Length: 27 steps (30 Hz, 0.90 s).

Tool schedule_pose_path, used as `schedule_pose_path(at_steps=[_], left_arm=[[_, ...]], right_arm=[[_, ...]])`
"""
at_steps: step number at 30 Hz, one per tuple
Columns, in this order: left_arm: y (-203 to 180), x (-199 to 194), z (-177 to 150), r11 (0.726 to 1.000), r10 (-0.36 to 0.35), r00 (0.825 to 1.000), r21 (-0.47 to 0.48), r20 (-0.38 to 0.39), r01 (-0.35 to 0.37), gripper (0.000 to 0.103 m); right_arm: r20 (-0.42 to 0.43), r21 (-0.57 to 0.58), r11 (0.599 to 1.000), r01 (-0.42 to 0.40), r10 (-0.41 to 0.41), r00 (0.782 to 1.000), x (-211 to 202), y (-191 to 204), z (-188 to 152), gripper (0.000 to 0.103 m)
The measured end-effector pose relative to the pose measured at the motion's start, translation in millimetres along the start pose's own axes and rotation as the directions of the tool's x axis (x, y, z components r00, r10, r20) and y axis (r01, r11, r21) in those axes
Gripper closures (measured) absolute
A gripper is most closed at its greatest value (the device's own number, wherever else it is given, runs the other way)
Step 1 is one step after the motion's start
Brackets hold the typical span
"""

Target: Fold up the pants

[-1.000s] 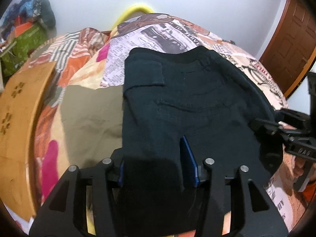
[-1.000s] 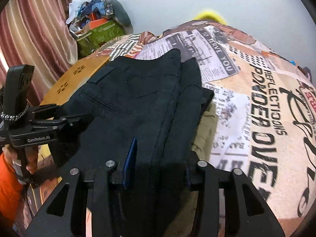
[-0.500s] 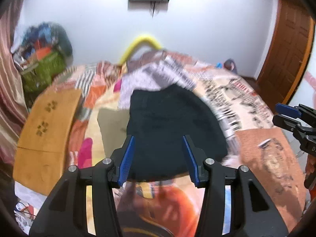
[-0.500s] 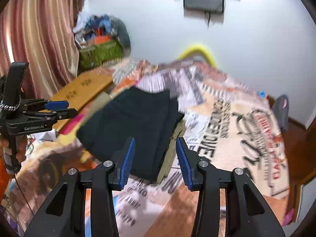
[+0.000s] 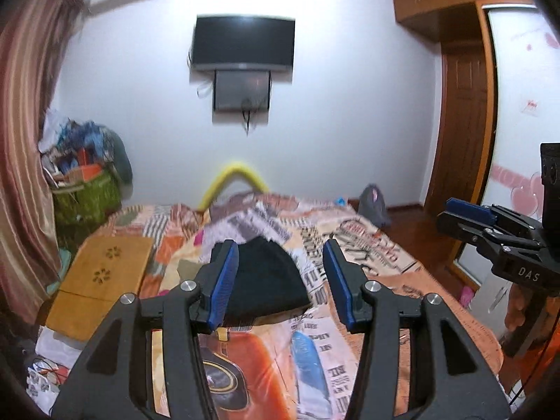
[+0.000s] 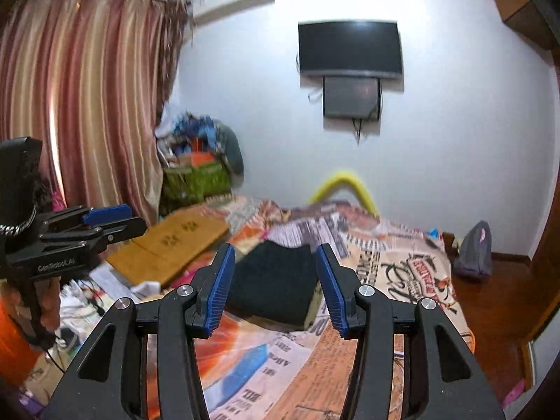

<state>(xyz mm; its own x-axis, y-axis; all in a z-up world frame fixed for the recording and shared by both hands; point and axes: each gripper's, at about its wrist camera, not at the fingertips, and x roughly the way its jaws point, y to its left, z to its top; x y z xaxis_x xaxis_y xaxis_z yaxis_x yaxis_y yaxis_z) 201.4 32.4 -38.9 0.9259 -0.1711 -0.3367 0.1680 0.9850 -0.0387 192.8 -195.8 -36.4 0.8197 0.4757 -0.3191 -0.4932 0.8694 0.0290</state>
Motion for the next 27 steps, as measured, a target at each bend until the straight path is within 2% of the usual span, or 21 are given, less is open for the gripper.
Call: schedule_pose_path(at_steps=[4,6,10,12,16,18,23,27], left_arm=[[-17,-47,-12,0.999,0.034,0.997,0.003,0.068,-0.034,0.041],[-23,-64,-20,0.999,0.037,0.996,-0.001,0.086,-0.037,0.029],[-29,-88,-31,0.999,0.030,0.994,-0.020,0.108,-0.028,0.017],[-29,-100,-35,0.999,0.027,0.993,-0.044,0.118,-0.022,0.007],[-26,-114,-39,0.997,0.029,0.991,-0.074,0.130,-0.019,0.004],[-25,-119,-40,0.996,0.051,0.988,-0.079,0.143,-0.040,0.001],[-21,-122,-44,0.994,0.077,0.986,-0.093,0.149,-0.063,0.001],[-21,-124,-49,0.994,0.082,0.987,-0.087,0.141,-0.070,0.001]], right_arm=[[0.052,-0.001,1.000,-0.009,0.009,0.999,-32,17,-5,0.058],[0.070,0.003,1.000,-0.009,0.009,0.997,-41,23,-10,0.055],[0.107,0.017,1.000,-0.004,0.002,0.994,-53,32,-21,0.049],[0.112,0.025,1.000,-0.010,0.007,0.994,-57,35,-24,0.045],[0.138,0.020,1.000,0.018,-0.021,0.990,-67,44,-28,0.030],[0.153,0.023,0.999,0.029,-0.032,0.988,-70,47,-28,0.017],[0.186,0.043,0.998,0.050,-0.057,0.981,-76,50,-29,0.000],[0.189,0.039,0.997,0.067,-0.073,0.979,-76,53,-33,0.000]])
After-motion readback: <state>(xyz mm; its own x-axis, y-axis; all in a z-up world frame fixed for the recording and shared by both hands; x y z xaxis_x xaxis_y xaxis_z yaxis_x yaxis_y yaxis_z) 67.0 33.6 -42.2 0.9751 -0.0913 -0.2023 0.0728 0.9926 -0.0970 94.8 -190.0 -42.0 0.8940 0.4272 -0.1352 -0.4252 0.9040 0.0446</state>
